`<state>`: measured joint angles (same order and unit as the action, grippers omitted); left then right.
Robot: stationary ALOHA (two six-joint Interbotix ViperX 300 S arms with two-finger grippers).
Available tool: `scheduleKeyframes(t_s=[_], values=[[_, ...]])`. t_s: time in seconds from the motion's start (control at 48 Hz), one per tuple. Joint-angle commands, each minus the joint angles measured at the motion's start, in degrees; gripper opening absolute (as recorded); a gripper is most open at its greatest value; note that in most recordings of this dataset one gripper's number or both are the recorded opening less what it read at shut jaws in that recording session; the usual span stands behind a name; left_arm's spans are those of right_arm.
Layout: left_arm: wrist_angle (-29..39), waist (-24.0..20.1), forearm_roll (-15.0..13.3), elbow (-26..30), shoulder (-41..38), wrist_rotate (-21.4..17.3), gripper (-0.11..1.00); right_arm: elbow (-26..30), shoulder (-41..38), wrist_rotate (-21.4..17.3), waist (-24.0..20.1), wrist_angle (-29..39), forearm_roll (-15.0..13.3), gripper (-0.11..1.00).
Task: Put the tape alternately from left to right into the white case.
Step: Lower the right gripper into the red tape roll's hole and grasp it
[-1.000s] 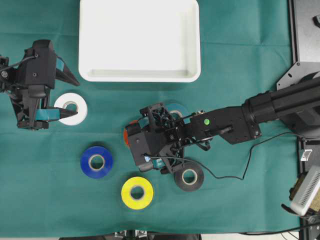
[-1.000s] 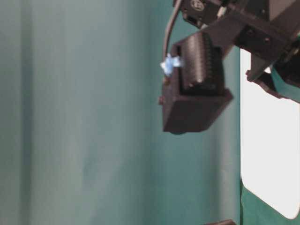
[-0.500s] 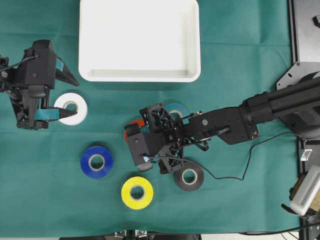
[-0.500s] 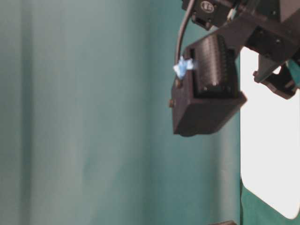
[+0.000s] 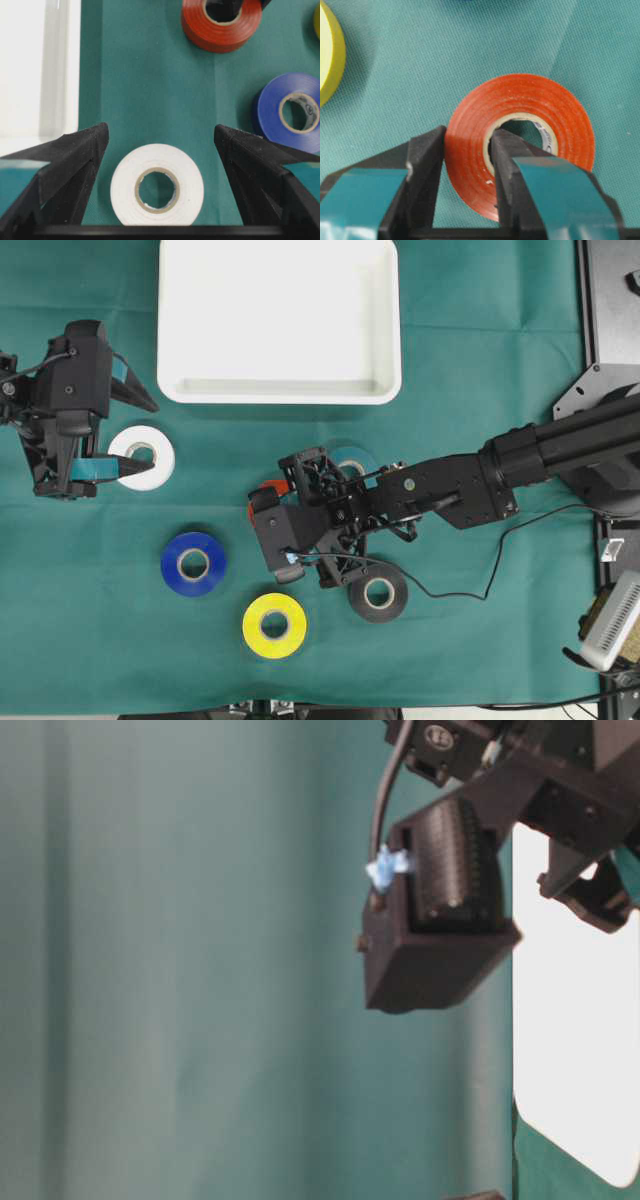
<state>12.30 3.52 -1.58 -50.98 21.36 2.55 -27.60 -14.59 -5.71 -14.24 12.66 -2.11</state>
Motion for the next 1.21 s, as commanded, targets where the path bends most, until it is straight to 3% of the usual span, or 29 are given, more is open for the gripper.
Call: scheduleKeyframes(t_s=[0.0, 0.292, 0.625, 0.938, 1.188], values=[[-0.2, -0.1, -0.1, 0.5, 0.4, 0.0, 0.64, 1.2, 4.4, 0.0, -0.4, 0.0, 0.0, 0.27], [-0.3, -0.2, -0.1, 0.3, 0.4, 0.0, 0.64, 1.2, 9.6, -0.1, -0.9, 3.7, 0.0, 0.27], [-0.3, -0.2, -0.1, 0.2, 0.4, 0.0, 0.64, 1.5, 10.3, 0.0, -0.9, 4.6, -0.2, 0.27], [-0.2, -0.2, -0.1, 0.3, 0.5, 0.1, 0.64, 1.8, 12.8, 0.0, 0.4, 5.6, -5.4, 0.27], [-0.1, -0.2, -0.1, 0.1, 0.4, 2.8, 0.64, 1.8, 15.2, 0.0, 5.1, 8.7, -8.7, 0.27]])
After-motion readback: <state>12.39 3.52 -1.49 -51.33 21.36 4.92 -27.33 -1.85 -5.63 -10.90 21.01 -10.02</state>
